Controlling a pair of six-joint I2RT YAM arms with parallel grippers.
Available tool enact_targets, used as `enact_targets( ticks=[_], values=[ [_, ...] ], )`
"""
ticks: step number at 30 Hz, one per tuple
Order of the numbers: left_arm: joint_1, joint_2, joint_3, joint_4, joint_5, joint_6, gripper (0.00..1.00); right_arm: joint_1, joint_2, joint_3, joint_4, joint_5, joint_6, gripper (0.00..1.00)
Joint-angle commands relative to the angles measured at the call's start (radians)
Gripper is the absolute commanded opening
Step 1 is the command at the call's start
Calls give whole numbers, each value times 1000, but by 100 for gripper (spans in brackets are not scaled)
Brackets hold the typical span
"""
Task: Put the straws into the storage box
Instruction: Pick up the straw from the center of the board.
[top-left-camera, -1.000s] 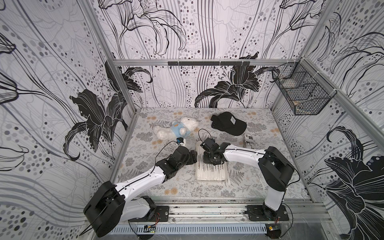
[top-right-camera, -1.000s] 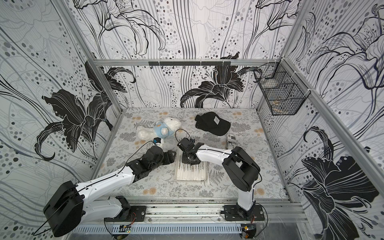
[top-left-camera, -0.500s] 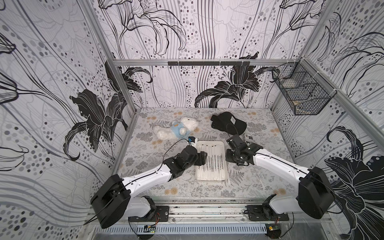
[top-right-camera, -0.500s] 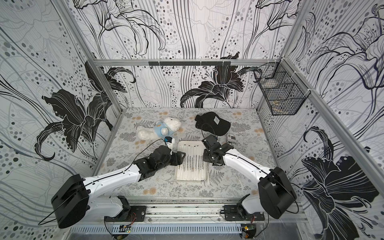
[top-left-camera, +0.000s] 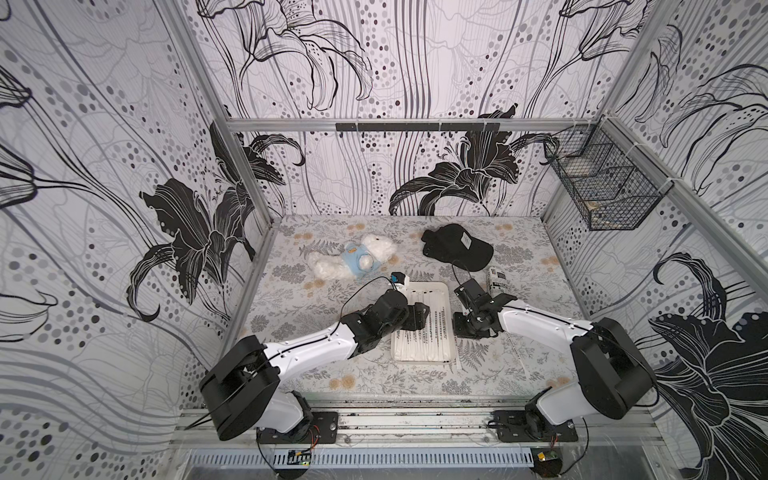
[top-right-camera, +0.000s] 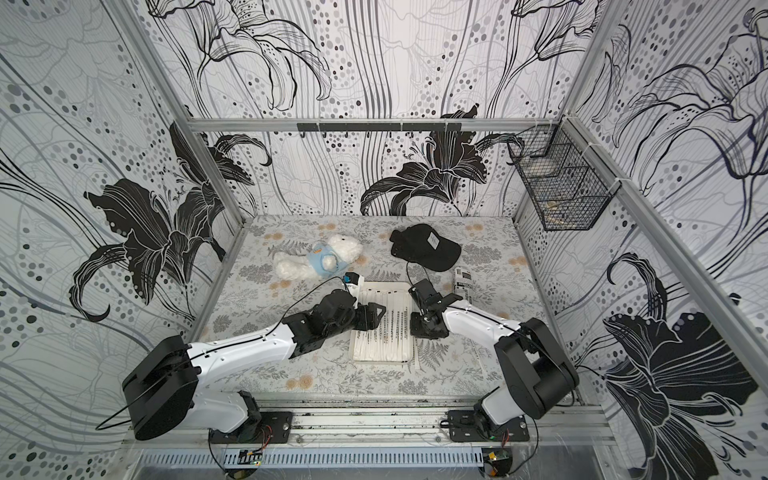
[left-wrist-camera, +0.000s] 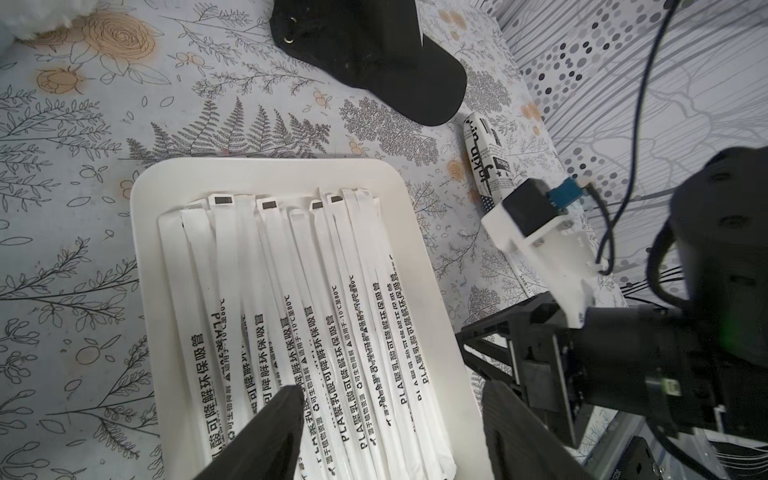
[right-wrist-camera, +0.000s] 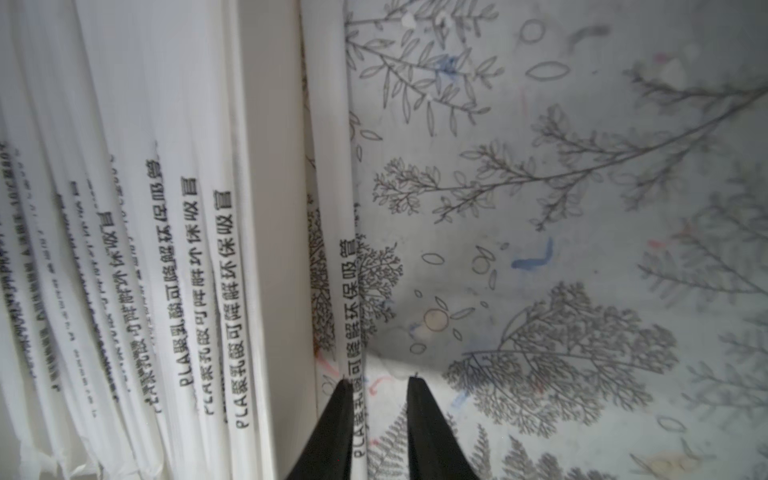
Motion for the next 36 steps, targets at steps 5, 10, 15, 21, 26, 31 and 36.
enact_targets(
  ticks=[5,10,15,21,26,31,36],
  values=[
    [-15,28,20,20,-4,-25,73,-1,53,29,51,-25,-42,27],
    [-15,37,33,12,-7,-13,73,-3,81,19,50,8,-64,27],
    [-15,38,47,-11,-19,6,73,-5,93,17,25,64,-95,24],
    [-15,37,59,-31,-29,18,73,-30,63,-1,5,90,-117,19],
    [-15,56,76,-30,-27,19,73,-33,45,-2,2,86,-115,14],
    [-15,51,80,-33,-38,20,73,-34,16,-6,-1,96,-99,11],
    [-15,34,71,-38,-61,18,73,-33,-35,1,-32,107,-80,10]
  ],
)
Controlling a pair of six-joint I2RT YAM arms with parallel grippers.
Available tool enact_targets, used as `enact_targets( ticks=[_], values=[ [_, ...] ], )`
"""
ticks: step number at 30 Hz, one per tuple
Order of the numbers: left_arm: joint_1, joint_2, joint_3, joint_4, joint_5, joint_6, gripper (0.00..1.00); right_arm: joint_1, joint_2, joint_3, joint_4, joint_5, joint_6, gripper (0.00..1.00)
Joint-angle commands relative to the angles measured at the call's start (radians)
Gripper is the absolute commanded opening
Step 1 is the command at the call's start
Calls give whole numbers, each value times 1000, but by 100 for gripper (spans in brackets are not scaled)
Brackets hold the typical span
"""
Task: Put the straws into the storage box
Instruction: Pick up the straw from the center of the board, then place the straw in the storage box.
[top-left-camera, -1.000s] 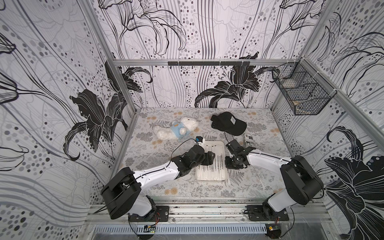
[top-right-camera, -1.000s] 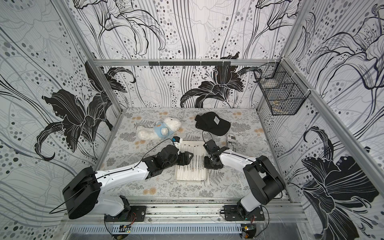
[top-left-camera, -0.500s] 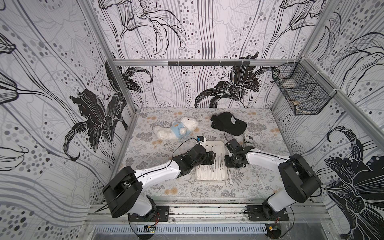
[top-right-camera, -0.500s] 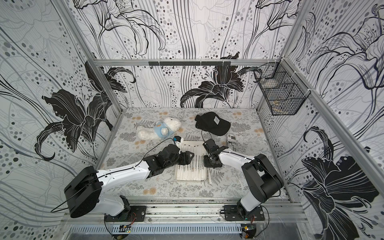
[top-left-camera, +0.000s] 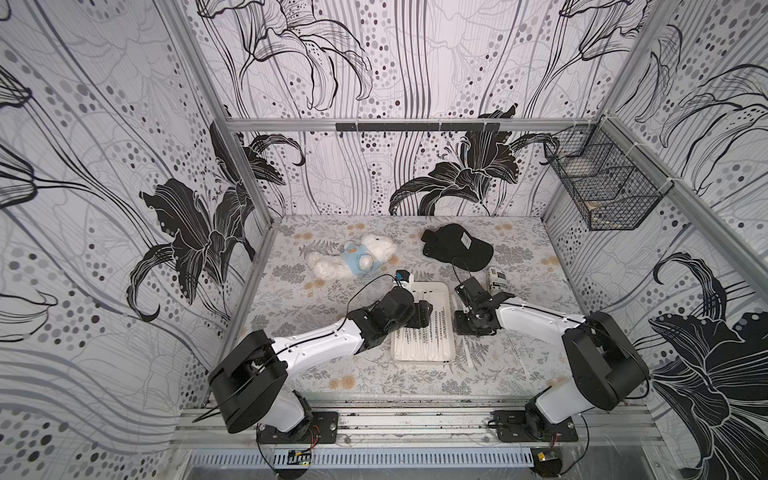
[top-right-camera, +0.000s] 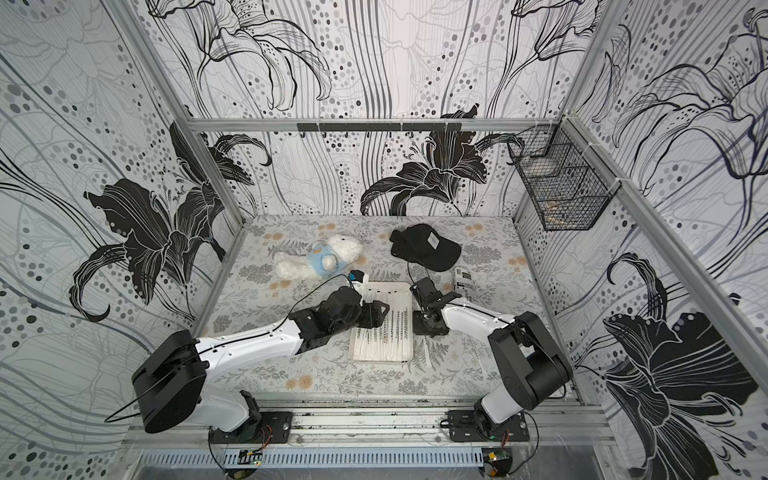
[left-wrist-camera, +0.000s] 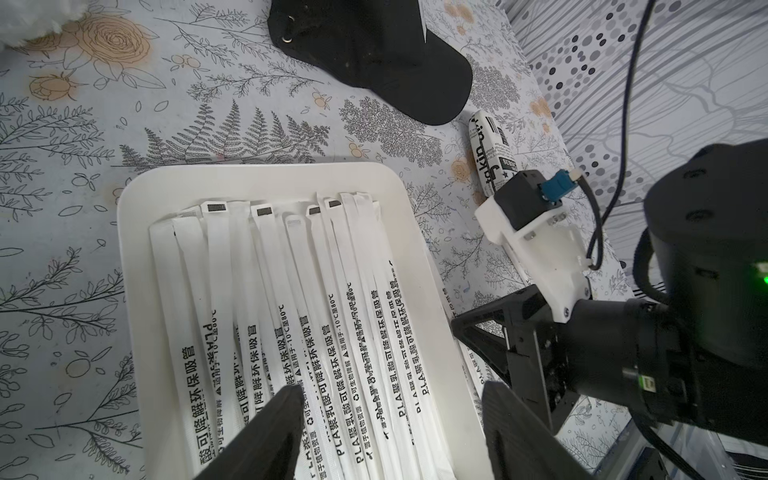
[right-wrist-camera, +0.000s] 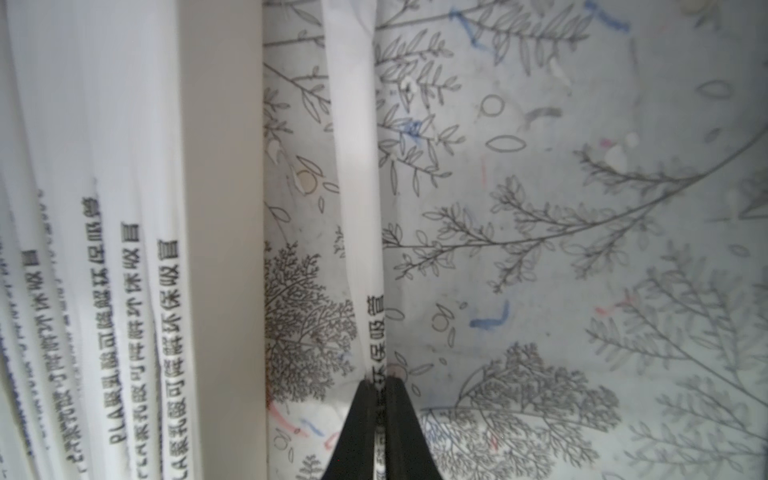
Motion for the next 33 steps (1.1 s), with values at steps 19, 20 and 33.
enact_targets(
  ticks=[19,20,33],
  values=[
    [137,-164,-80,-37,-86,14,73,221,-23,290,-143,111,256,8],
    [138,-173,-92,-41,-85,18,73,223,-12,288,-136,106,266,8],
    [146,-211,-189,35,-36,14,73,203,76,210,-151,178,299,8]
  ],
)
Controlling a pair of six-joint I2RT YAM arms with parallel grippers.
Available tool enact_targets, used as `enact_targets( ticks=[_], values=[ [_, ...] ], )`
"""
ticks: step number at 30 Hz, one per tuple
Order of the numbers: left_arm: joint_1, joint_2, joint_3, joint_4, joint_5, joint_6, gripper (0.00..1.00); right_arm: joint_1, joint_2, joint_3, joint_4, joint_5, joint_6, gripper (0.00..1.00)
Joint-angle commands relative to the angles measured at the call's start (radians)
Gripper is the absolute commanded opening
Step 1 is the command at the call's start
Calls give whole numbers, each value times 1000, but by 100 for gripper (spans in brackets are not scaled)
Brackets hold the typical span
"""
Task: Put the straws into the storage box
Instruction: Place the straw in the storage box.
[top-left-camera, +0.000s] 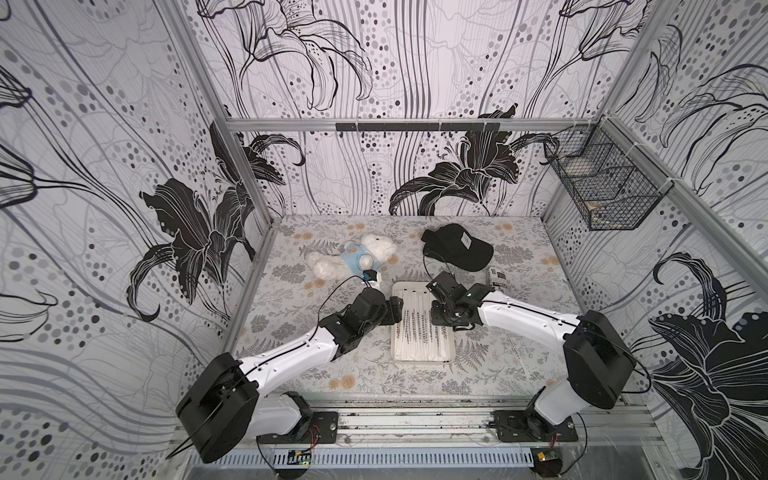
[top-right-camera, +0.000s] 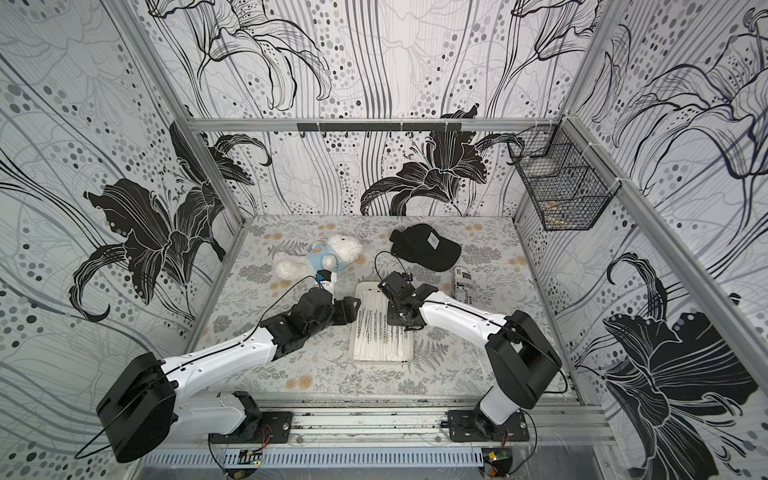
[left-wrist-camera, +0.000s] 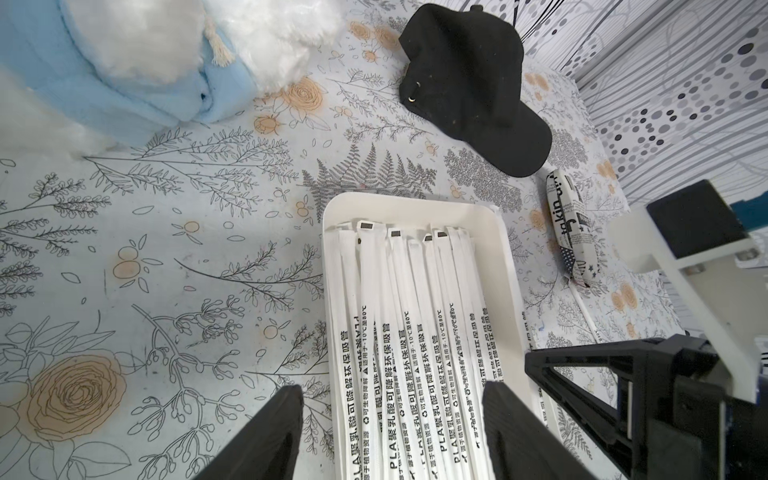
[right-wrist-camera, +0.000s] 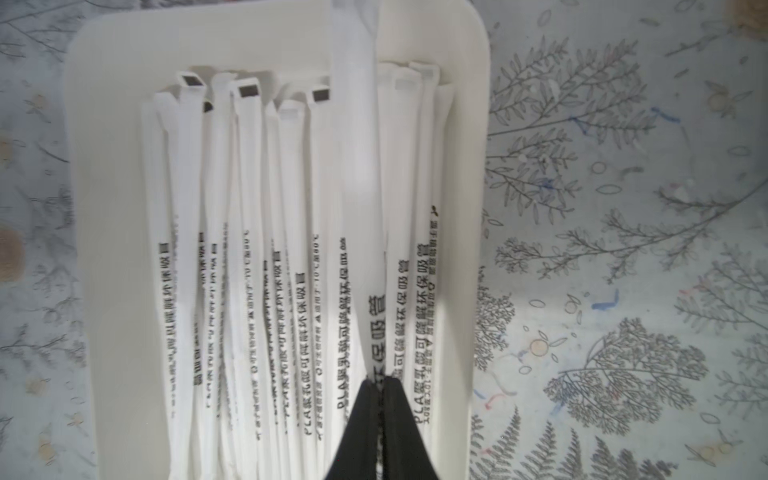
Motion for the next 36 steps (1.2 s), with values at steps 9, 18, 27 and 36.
enact_targets(
  ticks=[9,18,27,36],
  values=[
    [7,-28,-24,78,33,24,73,-18,68,-19,-29,82,-5,8],
    [7,-38,-33,76,33,22,73,-17,148,9,-16,103,-30,9],
    [9,-35,-28,80,36,24,73,-3,115,69,-74,124,-43,21],
    [8,-14,6,69,39,51,73,-27,-47,90,-156,94,-40,21]
  ],
)
